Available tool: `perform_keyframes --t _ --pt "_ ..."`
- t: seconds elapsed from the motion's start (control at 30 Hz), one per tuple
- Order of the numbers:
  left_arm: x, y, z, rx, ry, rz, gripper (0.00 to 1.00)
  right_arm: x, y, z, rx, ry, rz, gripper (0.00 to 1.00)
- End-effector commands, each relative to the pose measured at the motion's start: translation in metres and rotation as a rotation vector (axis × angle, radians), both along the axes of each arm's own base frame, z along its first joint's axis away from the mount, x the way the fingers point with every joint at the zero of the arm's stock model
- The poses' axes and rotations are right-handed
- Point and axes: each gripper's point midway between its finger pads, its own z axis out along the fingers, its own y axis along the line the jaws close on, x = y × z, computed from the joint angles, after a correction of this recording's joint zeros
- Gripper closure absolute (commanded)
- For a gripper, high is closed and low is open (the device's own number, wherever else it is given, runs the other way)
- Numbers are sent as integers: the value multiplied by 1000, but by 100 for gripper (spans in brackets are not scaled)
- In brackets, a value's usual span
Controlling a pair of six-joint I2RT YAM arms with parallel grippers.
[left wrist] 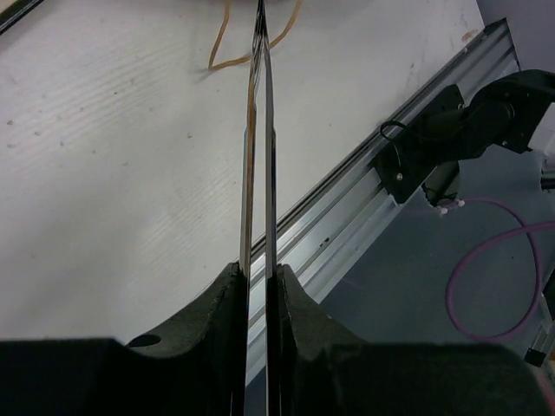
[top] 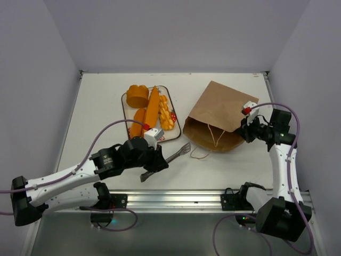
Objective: Take the fake bread out of the paper bag
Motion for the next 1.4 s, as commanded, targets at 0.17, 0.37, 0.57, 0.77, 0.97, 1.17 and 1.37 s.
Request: perform_keyframes --t 0.17,0.37,0.57,0.77,0.97,1.17,1.37 --pt "23 -75 29 -311 -67 -38 80 -14 7 -10 -19 17 101 100" --pt "33 -111 12 -416 20 -7 80 -18 10 -18 -5 33 107 100" --pt "49 -143 -5 -494 131 62 79 -19 11 -12 1 9 94 100" --pt "59 -168 -24 -568 249 119 78 -20 11 -10 1 1 88 100" --pt "65 -179 -42 -647 355 162 78 -18 13 -10 17 -3 83 100" --pt "72 -194 -59 -672 429 170 78 -20 14 -11 22 -1 89 100" --pt "83 -204 -60 -700 470 212 75 -19 14 -12 24 -3 86 100"
